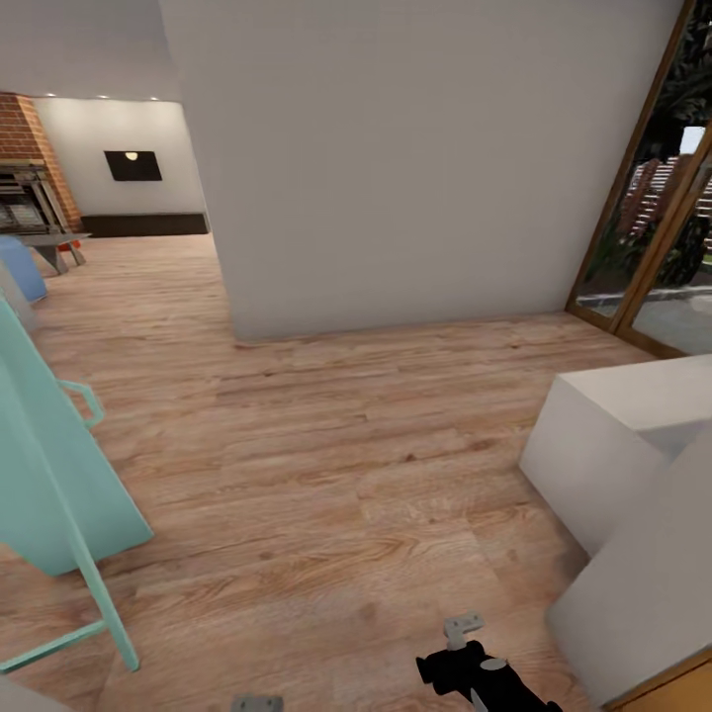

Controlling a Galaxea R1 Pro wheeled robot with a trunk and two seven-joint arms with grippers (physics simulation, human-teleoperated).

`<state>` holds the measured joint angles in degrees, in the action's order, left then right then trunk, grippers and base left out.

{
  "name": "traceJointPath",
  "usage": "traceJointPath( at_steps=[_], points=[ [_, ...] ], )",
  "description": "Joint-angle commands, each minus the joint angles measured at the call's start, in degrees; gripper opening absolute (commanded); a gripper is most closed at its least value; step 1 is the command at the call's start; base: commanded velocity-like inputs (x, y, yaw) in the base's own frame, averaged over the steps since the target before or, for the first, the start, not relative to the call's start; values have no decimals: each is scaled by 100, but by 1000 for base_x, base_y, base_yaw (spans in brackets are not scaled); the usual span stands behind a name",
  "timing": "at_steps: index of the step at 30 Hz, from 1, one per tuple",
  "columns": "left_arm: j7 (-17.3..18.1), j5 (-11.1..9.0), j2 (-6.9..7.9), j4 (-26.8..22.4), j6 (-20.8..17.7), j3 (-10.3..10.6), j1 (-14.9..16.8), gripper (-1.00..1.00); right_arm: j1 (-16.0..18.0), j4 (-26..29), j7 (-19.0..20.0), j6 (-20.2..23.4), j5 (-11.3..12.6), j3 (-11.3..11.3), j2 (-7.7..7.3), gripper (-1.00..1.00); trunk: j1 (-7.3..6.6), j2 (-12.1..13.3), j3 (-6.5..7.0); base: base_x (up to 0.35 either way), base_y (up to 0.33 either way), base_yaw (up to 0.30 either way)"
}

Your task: Move the two storage containers from the living room to the garage. In the garage, place one container on the floor and stack the other container on top of it (either order is fine).

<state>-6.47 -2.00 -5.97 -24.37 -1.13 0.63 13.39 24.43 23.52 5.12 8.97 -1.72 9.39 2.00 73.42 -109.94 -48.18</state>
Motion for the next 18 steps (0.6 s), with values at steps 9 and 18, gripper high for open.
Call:
traceJointPath(
  at_steps=[9, 18],
  points=[
    [-21, -20, -1, -6, -10, 9, 3, 100, -9, 12, 23, 14, -53, 2, -59, 100, 3, -2, -5, 343, 5, 0],
    [-21, -22, -1, -6, -11, 8, 3, 100, -97, 20, 21, 13, -65, 12, -39, 100, 3, -2, -5, 343, 0, 0]
  ],
)
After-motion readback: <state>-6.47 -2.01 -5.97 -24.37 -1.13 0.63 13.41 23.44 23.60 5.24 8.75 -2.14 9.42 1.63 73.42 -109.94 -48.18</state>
